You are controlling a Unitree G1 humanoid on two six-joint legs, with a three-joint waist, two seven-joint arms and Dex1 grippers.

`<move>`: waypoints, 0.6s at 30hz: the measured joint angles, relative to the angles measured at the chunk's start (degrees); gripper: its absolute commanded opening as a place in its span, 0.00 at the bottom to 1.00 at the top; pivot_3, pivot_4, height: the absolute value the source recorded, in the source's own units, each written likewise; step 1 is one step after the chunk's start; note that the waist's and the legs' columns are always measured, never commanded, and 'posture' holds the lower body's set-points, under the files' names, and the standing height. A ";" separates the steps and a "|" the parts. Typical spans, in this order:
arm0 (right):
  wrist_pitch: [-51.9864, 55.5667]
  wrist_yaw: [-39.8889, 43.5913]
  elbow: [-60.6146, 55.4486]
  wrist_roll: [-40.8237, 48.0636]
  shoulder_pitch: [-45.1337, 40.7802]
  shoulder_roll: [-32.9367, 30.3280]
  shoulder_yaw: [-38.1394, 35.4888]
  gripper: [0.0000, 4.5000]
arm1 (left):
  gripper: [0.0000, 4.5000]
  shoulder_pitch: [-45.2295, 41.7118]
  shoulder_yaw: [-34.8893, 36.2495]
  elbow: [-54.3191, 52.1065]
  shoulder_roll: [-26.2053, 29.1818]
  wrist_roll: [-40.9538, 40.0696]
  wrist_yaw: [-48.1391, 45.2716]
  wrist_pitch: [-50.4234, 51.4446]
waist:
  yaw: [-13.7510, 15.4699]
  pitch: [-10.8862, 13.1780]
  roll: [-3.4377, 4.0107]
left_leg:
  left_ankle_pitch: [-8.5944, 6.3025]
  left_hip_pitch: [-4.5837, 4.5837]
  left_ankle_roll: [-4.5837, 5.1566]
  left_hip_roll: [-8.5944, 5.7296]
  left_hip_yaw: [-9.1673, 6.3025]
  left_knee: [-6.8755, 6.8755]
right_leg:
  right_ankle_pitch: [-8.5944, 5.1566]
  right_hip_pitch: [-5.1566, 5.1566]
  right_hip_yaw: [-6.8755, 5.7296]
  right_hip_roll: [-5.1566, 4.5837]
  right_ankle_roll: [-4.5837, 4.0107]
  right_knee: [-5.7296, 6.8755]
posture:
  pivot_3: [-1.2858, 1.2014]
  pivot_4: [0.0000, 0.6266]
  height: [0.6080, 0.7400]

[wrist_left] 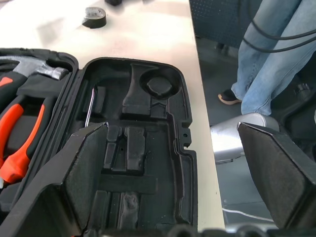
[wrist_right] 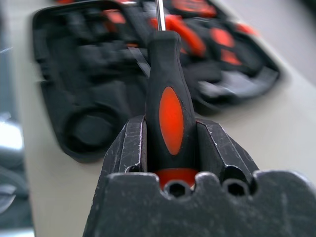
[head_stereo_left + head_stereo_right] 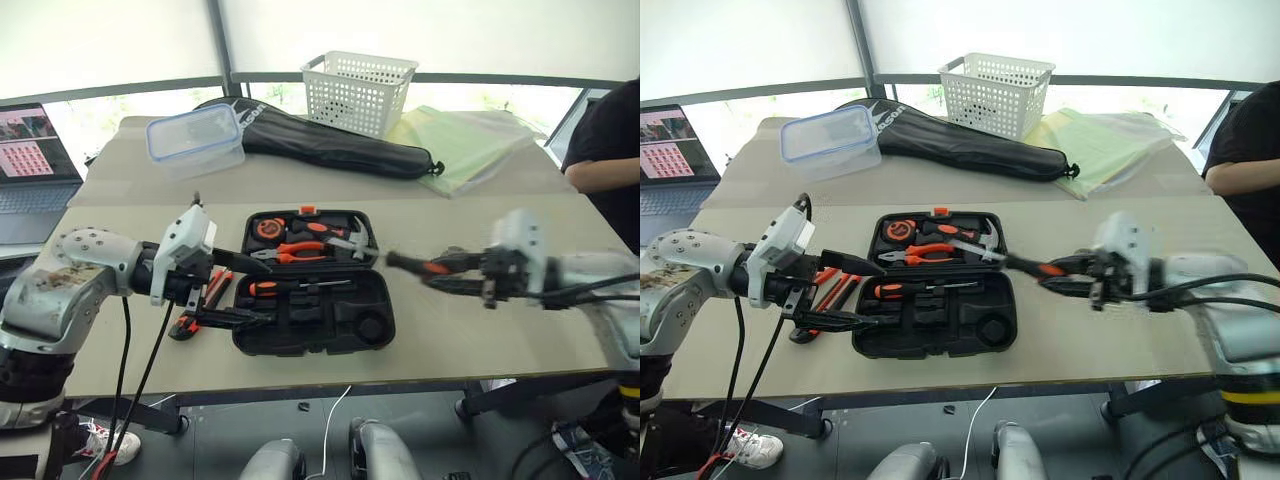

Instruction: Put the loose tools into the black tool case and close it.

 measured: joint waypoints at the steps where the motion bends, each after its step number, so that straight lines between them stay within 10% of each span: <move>1: -1.09 0.56 0.65 -1.73 -1.98 1.34 2.62 0.23 | 1.00 -0.03 -0.07 -0.21 -0.01 0.01 0.17 0.01 | -0.01 0.00 0.00 | 0.00 -0.02 0.00 0.00 0.00 0.01 | 0.00 -0.02 -0.01 0.00 0.00 0.00 | 0.52 0.24 1.00; 16: -14.54 -0.53 16.96 -19.95 -11.24 11.50 15.51 0.23 | 1.00 0.13 -0.98 -4.34 -0.44 -1.31 4.85 1.59 | -0.48 0.00 0.00 | 0.03 -0.14 -0.05 -0.04 0.07 0.02 | 0.01 -0.32 -0.08 0.01 -0.05 0.41 | 0.52 0.24 1.00; 18: -14.71 -0.59 17.18 -20.20 -11.27 11.85 15.51 0.46 | 1.00 0.18 -0.98 -4.86 -0.44 -1.46 5.12 1.90 | -0.50 0.00 0.00 | 0.04 -0.14 -0.08 -0.04 0.07 0.02 | -0.01 -0.35 -0.05 0.01 -0.08 0.41 | 0.52 0.24 1.00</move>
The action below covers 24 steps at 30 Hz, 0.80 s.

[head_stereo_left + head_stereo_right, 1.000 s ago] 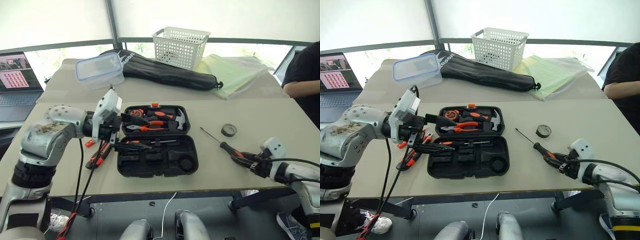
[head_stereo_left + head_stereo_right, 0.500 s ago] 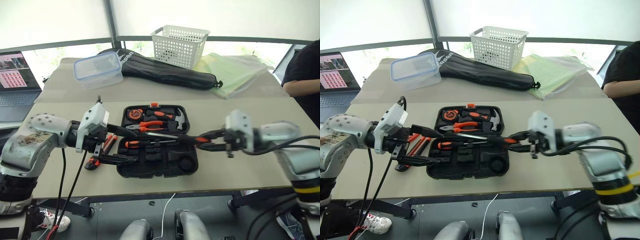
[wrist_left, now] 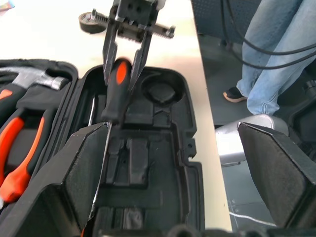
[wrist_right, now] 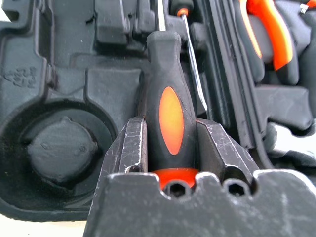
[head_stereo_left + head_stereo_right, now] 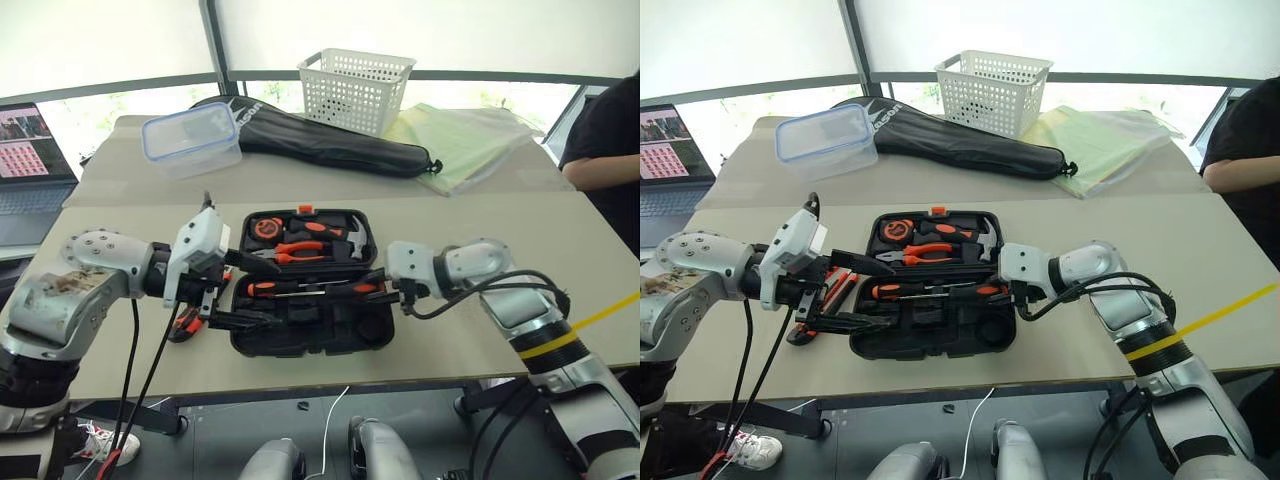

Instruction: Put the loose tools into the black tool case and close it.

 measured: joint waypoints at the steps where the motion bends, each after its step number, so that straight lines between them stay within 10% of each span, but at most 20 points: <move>1: 0.01 0.02 0.01 -0.11 -0.06 0.04 0.00 0.48 | 1.00 0.00 0.00 -0.03 0.00 -0.06 0.15 0.18 | 0.00 0.00 0.00 | 0.01 0.00 -0.01 0.00 0.00 0.00 | 0.00 -0.01 0.01 0.00 -0.01 0.00 | 0.52 0.24 1.00; 6: 0.00 -0.02 -0.05 0.03 -1.32 0.55 -0.83 0.84 | 1.00 -0.02 0.00 0.11 0.00 -0.15 0.26 0.37 | 0.00 0.00 0.00 | 0.01 0.00 -0.01 0.00 0.00 -0.01 | -0.02 -0.05 0.02 0.01 -0.03 0.02 | 0.52 0.24 1.00; 11: 6.24 -0.06 -1.92 3.87 -2.50 4.10 -2.48 0.84 | 1.00 -0.23 -0.17 1.77 -0.03 0.27 -0.23 -0.64 | 0.00 0.00 0.00 | 0.01 -0.02 -0.01 0.00 0.01 -0.01 | -0.01 -0.10 0.02 0.01 -0.03 0.03 | 0.52 0.24 1.00; 21: 8.03 -1.83 -1.31 3.49 -2.47 8.12 -1.11 0.05 | 1.00 -0.28 -1.13 2.60 -0.30 1.04 -0.38 -2.01 | -0.05 0.00 0.00 | 0.01 -0.06 -0.01 -0.01 0.01 0.00 | -0.01 -0.13 -0.01 0.02 -0.03 0.06 | 0.52 0.24 1.00; 24: 7.84 -2.55 -0.18 1.60 -2.46 9.24 0.50 0.01 | 1.00 -0.28 -1.14 2.69 -0.31 1.41 -0.36 -2.09 | -0.09 0.00 0.00 | 0.01 -0.06 -0.01 -0.01 0.03 -0.01 | -0.01 -0.16 -0.01 0.03 -0.04 0.06 | 0.52 0.24 1.00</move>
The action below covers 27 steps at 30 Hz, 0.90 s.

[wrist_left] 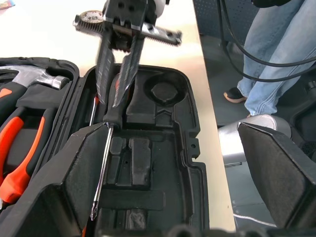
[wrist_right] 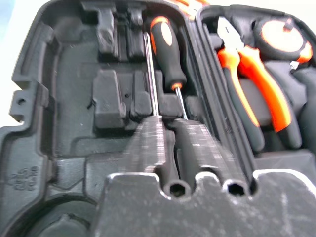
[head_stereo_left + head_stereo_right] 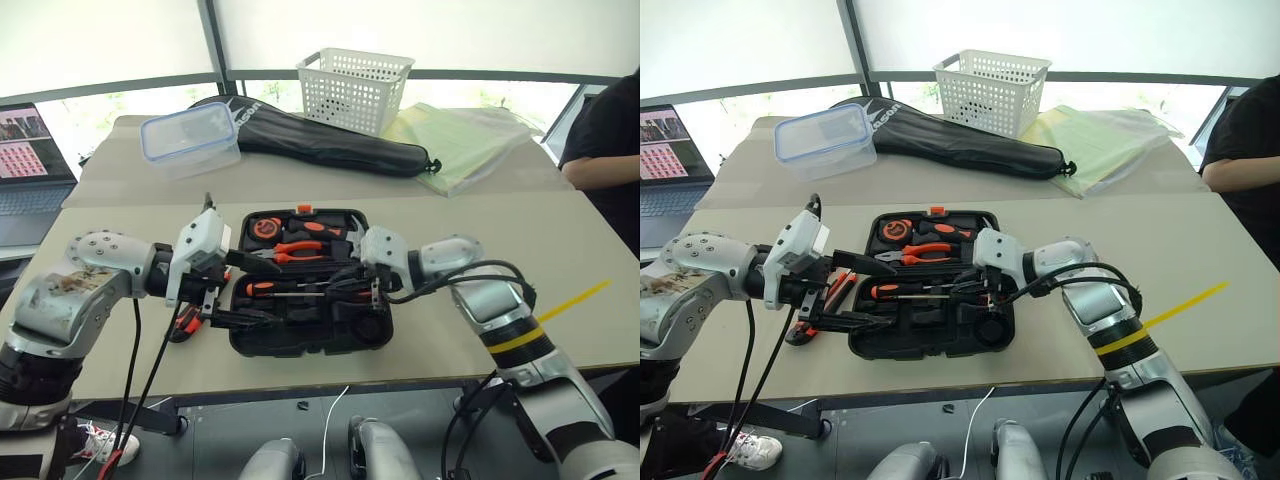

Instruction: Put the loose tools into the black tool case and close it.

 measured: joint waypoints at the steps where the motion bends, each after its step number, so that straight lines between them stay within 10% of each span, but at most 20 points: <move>1: 0.06 -0.07 0.00 -0.94 0.07 0.27 1.06 0.01 | 1.00 0.00 0.00 0.01 -0.03 0.07 0.01 -0.01 | -0.01 0.00 0.00 | 0.00 0.00 0.00 0.00 0.00 -0.01 | 0.00 -0.01 0.00 0.00 0.00 0.01 | 0.52 0.24 1.00; 14: 1.85 -2.52 -2.92 -4.96 0.71 0.77 2.95 0.01 | 1.00 2.30 0.73 -0.21 -0.09 0.15 2.12 0.15 | 0.04 -0.06 -0.04 | 0.00 0.10 -0.01 -0.01 0.03 0.01 | 0.00 0.03 0.00 0.02 -0.01 0.01 | 0.52 0.24 1.00; 19: 12.26 -3.49 -8.57 5.91 1.25 3.79 -5.35 0.01 | 1.00 8.36 6.78 -0.85 0.82 -0.39 5.54 0.90 | -0.25 -0.05 -0.03 | 0.01 -0.03 -0.01 0.00 0.05 -0.06 | 0.00 -0.16 0.00 0.03 -0.02 0.04 | 0.52 0.24 1.00; 27: 32.41 -0.92 -25.23 28.92 3.66 -4.27 -20.75 0.55 | 1.00 26.83 26.41 2.97 -0.47 1.14 16.30 3.37 | 0.16 -0.04 -0.02 | -0.01 -0.03 0.00 0.01 -0.05 -0.26 | 0.00 -0.12 -0.09 0.05 -0.01 -0.03 | 0.52 0.24 1.00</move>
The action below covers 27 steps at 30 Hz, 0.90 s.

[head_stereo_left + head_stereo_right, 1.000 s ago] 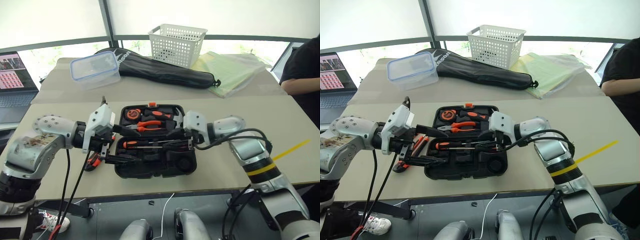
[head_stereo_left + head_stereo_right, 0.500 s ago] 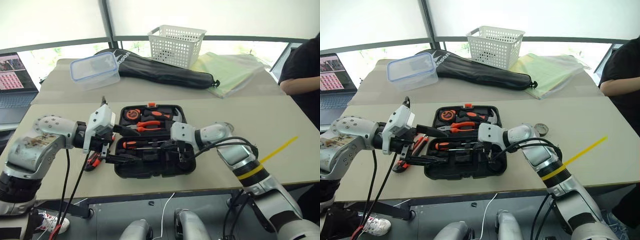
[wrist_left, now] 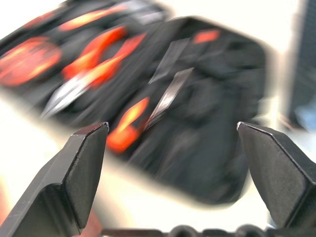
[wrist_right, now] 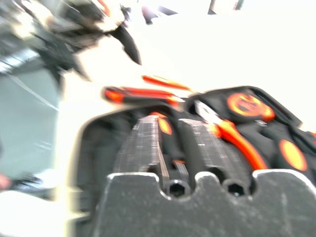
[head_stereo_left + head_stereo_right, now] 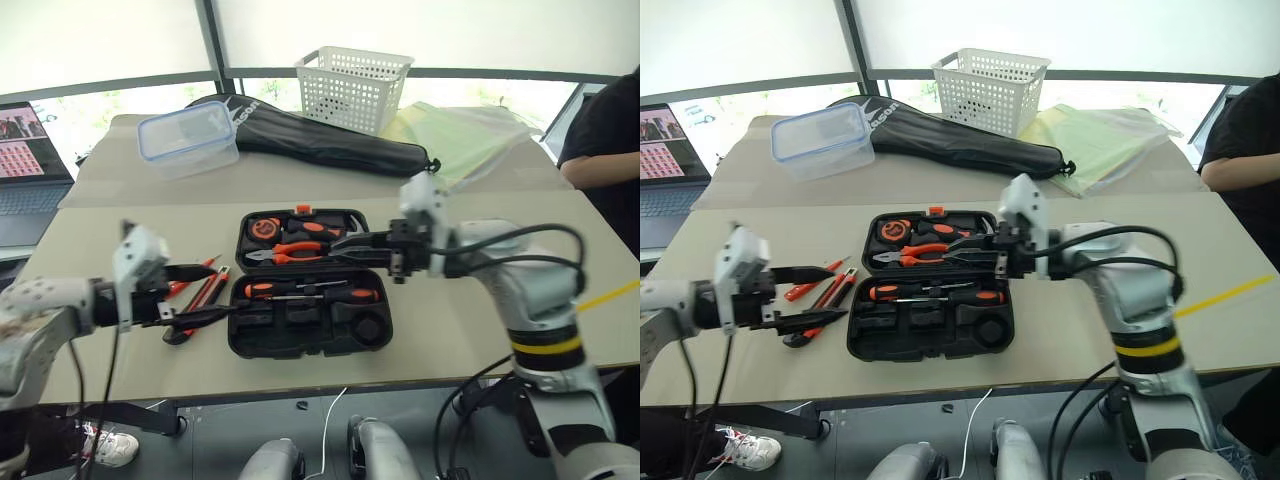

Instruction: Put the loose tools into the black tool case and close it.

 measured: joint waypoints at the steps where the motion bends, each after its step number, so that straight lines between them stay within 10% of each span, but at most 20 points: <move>1: 1.39 0.03 -1.44 2.18 0.89 -0.82 -0.65 0.61 | 1.00 2.33 1.79 1.58 -0.14 1.28 0.32 -2.08 | 0.01 0.00 0.00 | 0.00 0.00 0.00 0.00 0.05 0.01 | 0.00 0.00 0.00 -0.01 0.00 -0.01 | 0.52 0.24 1.00; 6: 5.47 -1.33 -6.35 10.14 5.53 -3.92 -5.09 1.00 | 1.00 11.51 5.96 7.46 2.22 6.69 -2.25 -8.45 | 0.02 0.00 -0.01 | -0.01 0.05 0.02 -0.01 0.12 0.04 | -0.01 0.04 0.03 -0.05 0.01 -0.08 | 0.52 0.24 1.00; 12: 4.81 -4.00 -8.14 10.77 7.75 -5.72 -5.23 1.00 | 1.00 4.14 -2.00 13.74 7.34 13.48 -3.23 -13.70 | 1.53 0.00 -0.01 | -0.03 0.11 0.04 -0.05 0.09 0.04 | -0.01 0.18 -0.03 -0.10 0.01 0.00 | 0.52 0.24 1.00; 24: 0.82 -10.72 -12.60 8.57 13.91 -6.41 -3.13 1.00 | 1.00 -37.90 -34.44 45.73 2.07 31.00 -7.94 -13.02 | 0.02 -0.11 -0.22 | -0.01 -0.19 0.06 -0.11 0.15 0.16 | 0.05 -0.10 -0.13 -0.02 0.01 0.05 | 0.52 0.24 1.00; 27: 0.62 -12.27 -13.65 8.58 15.56 -6.52 -3.48 1.00 | 0.85 -41.46 -37.03 50.58 1.23 33.91 -9.52 -17.12 | -0.06 -0.11 -0.23 | -0.01 -0.19 0.06 -0.11 0.12 0.15 | 0.05 -0.11 -0.13 -0.06 0.01 0.06 | 0.52 0.24 1.00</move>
